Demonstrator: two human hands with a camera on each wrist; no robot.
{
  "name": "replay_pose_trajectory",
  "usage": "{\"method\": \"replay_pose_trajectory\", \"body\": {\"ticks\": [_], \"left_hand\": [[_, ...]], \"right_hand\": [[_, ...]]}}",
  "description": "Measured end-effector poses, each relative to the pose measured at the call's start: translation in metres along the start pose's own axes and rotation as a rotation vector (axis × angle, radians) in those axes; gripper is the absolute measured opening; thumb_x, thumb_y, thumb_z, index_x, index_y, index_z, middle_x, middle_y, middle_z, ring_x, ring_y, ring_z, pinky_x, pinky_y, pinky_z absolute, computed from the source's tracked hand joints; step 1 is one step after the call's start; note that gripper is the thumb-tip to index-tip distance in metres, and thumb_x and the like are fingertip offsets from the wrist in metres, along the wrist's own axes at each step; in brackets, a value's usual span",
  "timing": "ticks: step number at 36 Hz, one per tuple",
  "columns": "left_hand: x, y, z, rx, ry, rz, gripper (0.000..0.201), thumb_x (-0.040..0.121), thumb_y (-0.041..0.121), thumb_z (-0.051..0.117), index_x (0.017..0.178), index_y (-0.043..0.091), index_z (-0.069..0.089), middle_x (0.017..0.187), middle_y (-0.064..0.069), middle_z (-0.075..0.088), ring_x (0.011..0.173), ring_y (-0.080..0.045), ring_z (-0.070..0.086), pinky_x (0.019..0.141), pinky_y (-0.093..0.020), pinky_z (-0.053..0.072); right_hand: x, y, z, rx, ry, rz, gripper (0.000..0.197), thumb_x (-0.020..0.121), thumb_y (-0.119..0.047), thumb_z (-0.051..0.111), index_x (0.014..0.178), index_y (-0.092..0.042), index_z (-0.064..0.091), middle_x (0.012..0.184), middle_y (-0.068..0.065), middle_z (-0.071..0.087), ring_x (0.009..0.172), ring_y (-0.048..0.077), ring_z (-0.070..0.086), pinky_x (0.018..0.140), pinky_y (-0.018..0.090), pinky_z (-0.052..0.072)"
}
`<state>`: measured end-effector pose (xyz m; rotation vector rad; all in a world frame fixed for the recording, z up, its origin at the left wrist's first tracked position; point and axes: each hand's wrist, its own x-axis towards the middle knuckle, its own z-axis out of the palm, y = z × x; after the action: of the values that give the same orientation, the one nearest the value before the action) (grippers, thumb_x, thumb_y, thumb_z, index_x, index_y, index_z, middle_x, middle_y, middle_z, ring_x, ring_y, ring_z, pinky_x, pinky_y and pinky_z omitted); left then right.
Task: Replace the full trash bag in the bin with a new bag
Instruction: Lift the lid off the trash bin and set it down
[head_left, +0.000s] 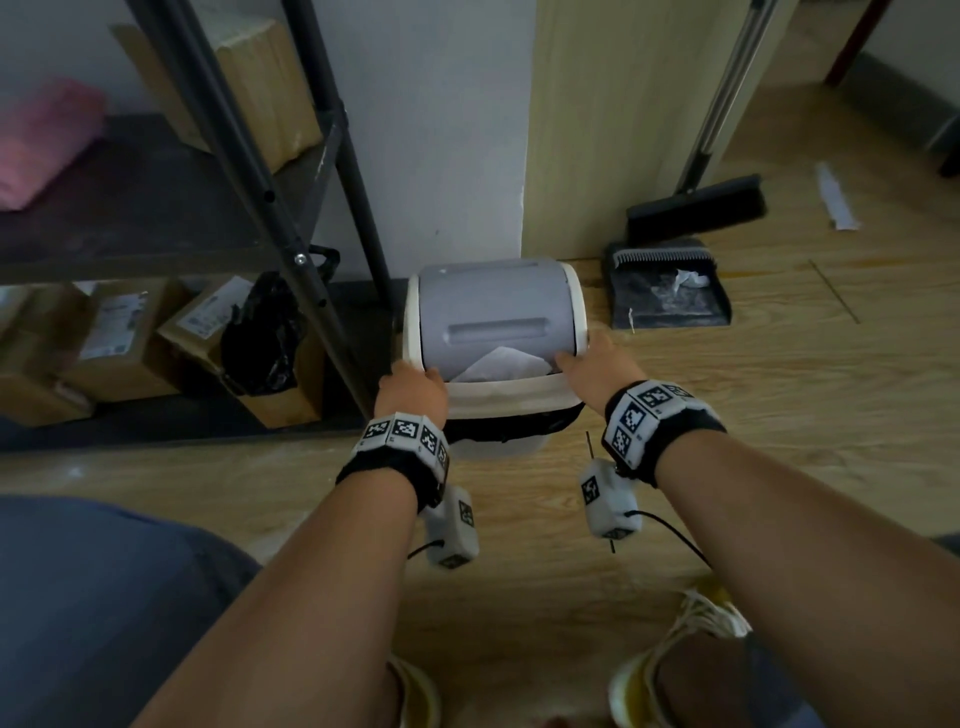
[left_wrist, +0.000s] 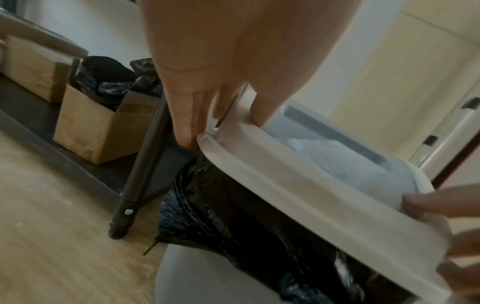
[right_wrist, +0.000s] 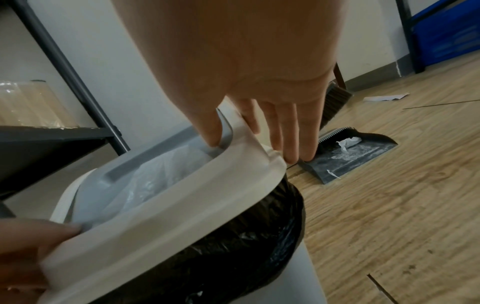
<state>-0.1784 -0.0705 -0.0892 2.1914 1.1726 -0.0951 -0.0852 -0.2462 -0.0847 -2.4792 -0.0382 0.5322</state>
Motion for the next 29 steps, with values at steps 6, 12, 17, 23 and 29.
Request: {"method": "replay_pose_trajectory", "body": {"ticks": [6, 12, 17, 23, 29], "left_hand": [[0.011, 0.001, -0.002, 0.047, -0.054, 0.028, 0.042, 0.098, 0.032, 0.041, 0.118, -0.002, 0.056, 0.12, -0.022, 0.062, 0.11, -0.038, 0.06, 0.082, -0.036, 0.046], [0.015, 0.002, -0.001, 0.073, -0.024, 0.015, 0.046, 0.097, 0.038, 0.047, 0.122, 0.0, 0.053, 0.123, -0.021, 0.061, 0.112, -0.037, 0.059, 0.077, -0.034, 0.042], [0.017, 0.002, 0.0, 0.058, 0.022, 0.021, 0.042, 0.097, 0.037, 0.047, 0.119, 0.002, 0.055, 0.121, -0.02, 0.062, 0.112, -0.037, 0.06, 0.085, -0.037, 0.047], [0.018, 0.003, 0.002, 0.011, 0.043, 0.024, 0.033, 0.097, 0.025, 0.044, 0.116, 0.0, 0.056, 0.12, -0.021, 0.062, 0.111, -0.037, 0.059, 0.085, -0.037, 0.046], [0.017, 0.004, 0.001, -0.036, 0.032, -0.011, 0.036, 0.095, 0.023, 0.049, 0.125, 0.005, 0.052, 0.125, -0.018, 0.059, 0.112, -0.035, 0.059, 0.076, -0.032, 0.04]], "right_hand": [[0.003, 0.002, 0.005, -0.03, -0.045, 0.046, 0.055, 0.091, -0.044, 0.048, 0.132, -0.007, 0.047, 0.121, 0.016, 0.061, 0.106, 0.034, 0.061, 0.087, 0.04, 0.051], [0.007, 0.001, 0.007, -0.053, -0.046, 0.055, 0.056, 0.092, -0.045, 0.046, 0.135, -0.009, 0.041, 0.122, 0.016, 0.061, 0.108, 0.035, 0.06, 0.088, 0.041, 0.05], [0.013, 0.002, 0.007, -0.028, -0.033, 0.04, 0.05, 0.093, -0.038, 0.05, 0.133, -0.01, 0.043, 0.122, 0.014, 0.061, 0.11, 0.034, 0.059, 0.081, 0.036, 0.046], [0.011, -0.001, 0.007, 0.094, -0.029, 0.035, 0.058, 0.087, -0.038, 0.059, 0.136, -0.013, 0.043, 0.124, 0.011, 0.061, 0.111, 0.032, 0.06, 0.089, 0.038, 0.05], [0.011, 0.002, 0.008, 0.16, -0.011, 0.027, 0.051, 0.083, -0.037, 0.061, 0.127, -0.014, 0.052, 0.116, 0.011, 0.064, 0.107, 0.033, 0.061, 0.093, 0.046, 0.051]]}}
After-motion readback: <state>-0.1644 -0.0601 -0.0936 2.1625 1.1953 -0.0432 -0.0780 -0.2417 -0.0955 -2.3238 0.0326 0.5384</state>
